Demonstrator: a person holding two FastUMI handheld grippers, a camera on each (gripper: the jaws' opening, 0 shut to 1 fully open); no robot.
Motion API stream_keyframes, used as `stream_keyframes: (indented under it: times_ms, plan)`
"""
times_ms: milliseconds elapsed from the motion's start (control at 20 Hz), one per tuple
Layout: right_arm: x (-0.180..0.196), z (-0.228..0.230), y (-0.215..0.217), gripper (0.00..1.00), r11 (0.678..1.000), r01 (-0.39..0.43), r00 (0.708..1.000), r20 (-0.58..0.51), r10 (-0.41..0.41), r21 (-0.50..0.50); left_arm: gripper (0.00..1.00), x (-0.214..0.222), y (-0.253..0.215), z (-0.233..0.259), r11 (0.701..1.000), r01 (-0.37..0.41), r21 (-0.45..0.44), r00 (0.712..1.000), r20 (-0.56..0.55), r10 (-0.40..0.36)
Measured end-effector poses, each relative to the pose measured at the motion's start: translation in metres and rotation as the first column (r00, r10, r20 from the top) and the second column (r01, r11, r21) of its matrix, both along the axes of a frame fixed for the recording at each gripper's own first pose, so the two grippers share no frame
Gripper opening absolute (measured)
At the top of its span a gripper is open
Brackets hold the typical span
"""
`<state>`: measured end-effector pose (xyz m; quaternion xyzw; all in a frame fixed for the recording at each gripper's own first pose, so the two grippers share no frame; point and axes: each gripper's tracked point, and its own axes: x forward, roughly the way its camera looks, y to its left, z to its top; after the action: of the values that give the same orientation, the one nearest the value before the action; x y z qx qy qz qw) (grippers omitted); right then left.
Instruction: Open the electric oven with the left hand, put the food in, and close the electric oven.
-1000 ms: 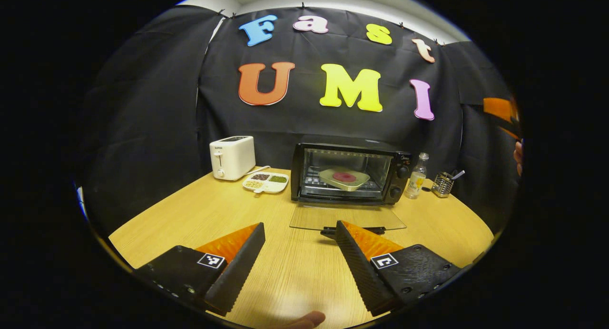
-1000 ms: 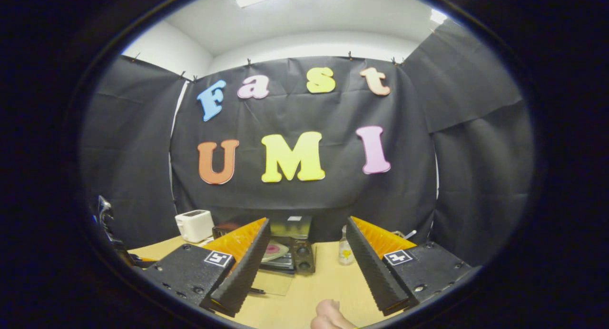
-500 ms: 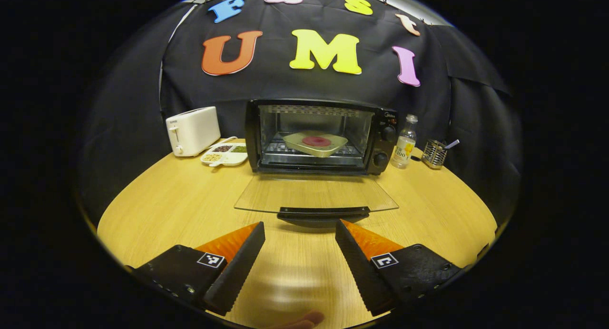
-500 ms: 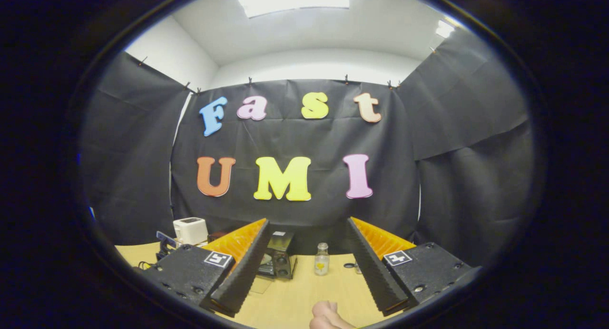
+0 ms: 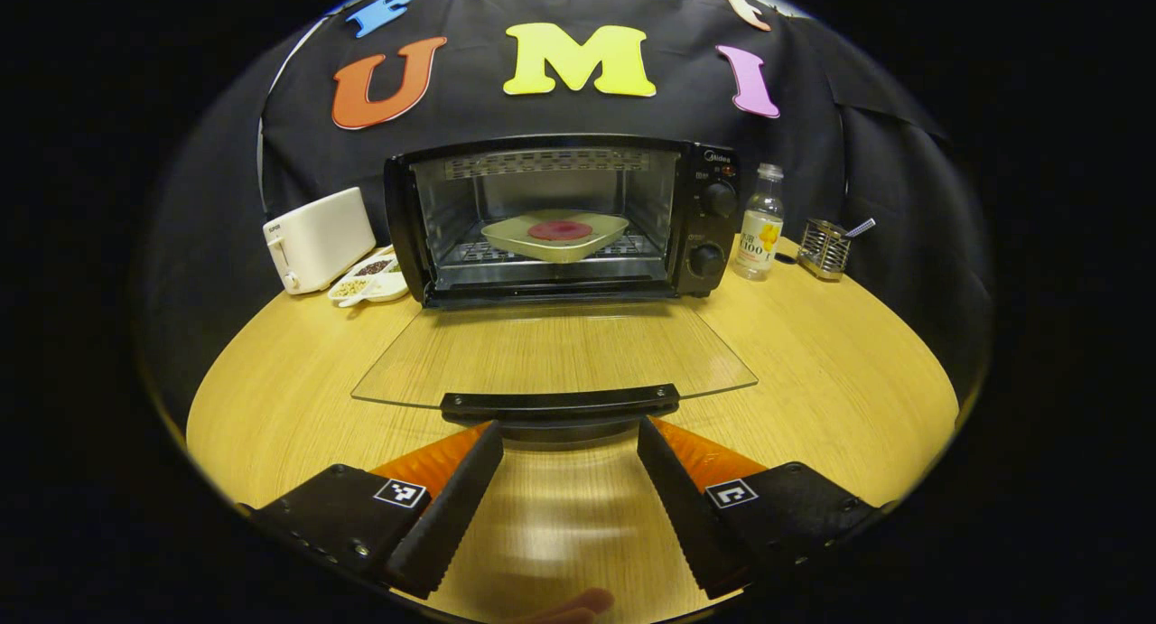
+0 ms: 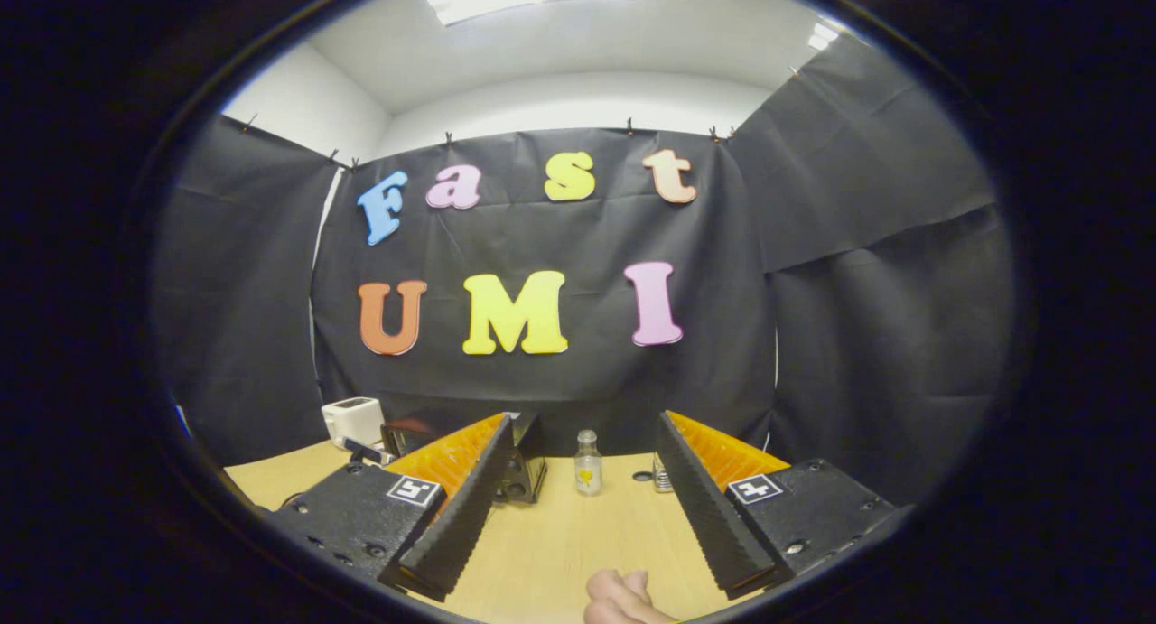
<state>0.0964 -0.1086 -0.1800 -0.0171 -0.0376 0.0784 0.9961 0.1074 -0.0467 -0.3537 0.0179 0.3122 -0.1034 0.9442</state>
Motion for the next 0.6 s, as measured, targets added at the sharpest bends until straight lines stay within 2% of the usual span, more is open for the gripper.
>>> stream_keyframes:
  times_ms: [100,250,550,600]
  plan:
    - [0.001,-0.009,-0.008,0.96,1.0,-0.003,1.0,-0.023,0.003,0.01,0.96,0.004,0.001,-0.004,1.0,-0.008,0.021,1.0,-0.018,0.008]
    - [0.006,-0.014,-0.024,0.96,0.999,0.039,0.999,-0.037,-0.038,0.019,0.96,0.003,0.0,-0.007,0.999,-0.017,0.028,0.998,-0.06,0.019]
    - [-0.005,-0.015,-0.024,0.96,0.999,0.041,0.998,-0.042,-0.04,0.024,0.96,0.004,0.0,-0.003,0.999,-0.011,0.031,0.999,-0.053,0.013]
    - [-0.007,-0.016,-0.024,1.0,0.999,0.041,0.998,-0.042,-0.04,0.024,0.96,0.003,0.0,-0.003,0.999,-0.009,0.031,0.999,-0.051,0.01]
